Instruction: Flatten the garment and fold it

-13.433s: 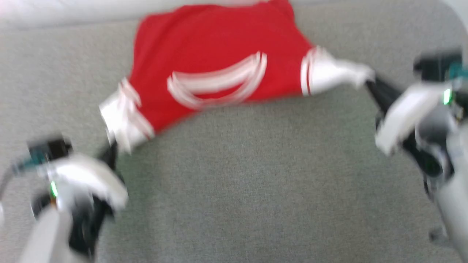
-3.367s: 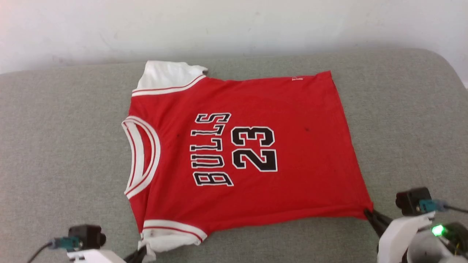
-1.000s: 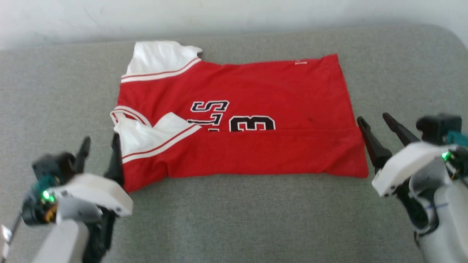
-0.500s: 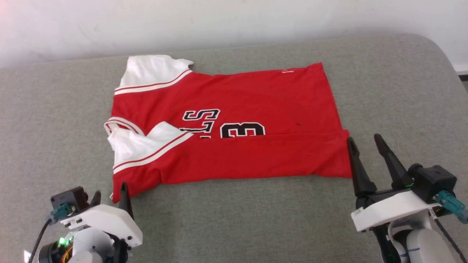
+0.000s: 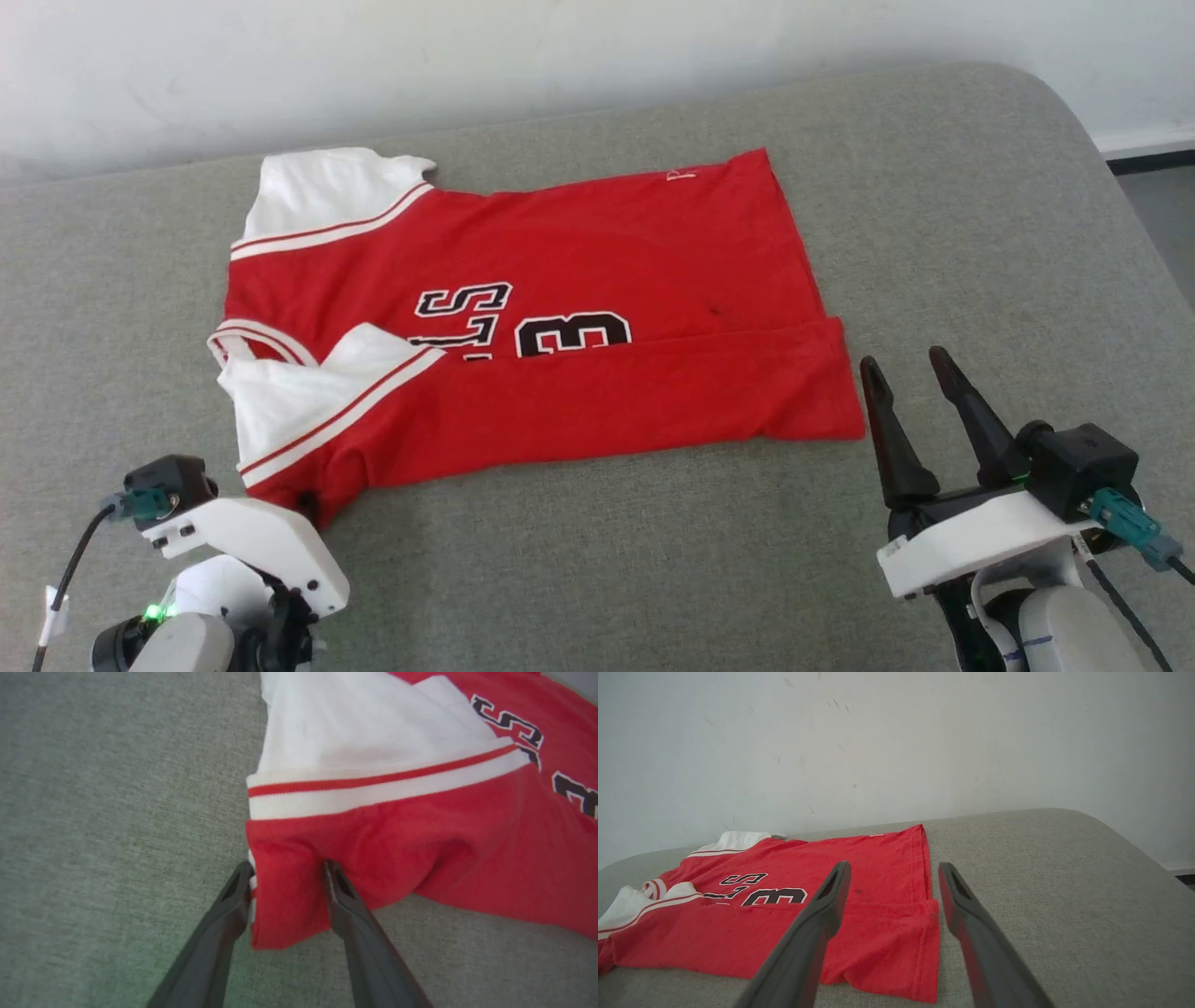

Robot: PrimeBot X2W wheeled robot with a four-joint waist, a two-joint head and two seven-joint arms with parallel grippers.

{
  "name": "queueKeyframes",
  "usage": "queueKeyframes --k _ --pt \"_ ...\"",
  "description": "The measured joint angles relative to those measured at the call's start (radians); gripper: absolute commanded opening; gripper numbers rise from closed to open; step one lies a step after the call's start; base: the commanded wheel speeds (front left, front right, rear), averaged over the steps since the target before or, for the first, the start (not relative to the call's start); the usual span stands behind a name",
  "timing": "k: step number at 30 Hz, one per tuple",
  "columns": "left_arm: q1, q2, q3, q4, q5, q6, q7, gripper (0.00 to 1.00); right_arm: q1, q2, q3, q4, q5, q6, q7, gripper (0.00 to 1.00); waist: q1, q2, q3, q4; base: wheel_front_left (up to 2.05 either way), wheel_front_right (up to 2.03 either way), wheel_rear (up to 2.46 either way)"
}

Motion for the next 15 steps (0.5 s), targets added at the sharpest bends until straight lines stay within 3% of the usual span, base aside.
queueKeyframes --k 8,11,15 --pt "0.006 -0.007 0.0 -0.02 0.022 -0.022 -0.106 0.0 -0.002 0.002 -0.015 0.026 -0.009 0.0 0.03 1.0 0.0003 0.0 0.003 0.008 0.0 0.0 0.0" --pt "0.005 -0.006 0.005 -0.015 0.037 -0.03 -0.143 0.0 -0.016 0.004 -0.037 0.058 -0.019 0.0 0.1 1.0 0.0002 0.0 0.004 0.016 0.0 0.0 0.0" --pt "0.001 -0.007 -0.001 -0.007 0.037 -0.041 -0.152 0.0 -0.062 0.004 -0.059 0.135 -0.013 0.0 0.284 1.0 0.0002 0.0 0.011 0.022 0.0 0.0 0.0"
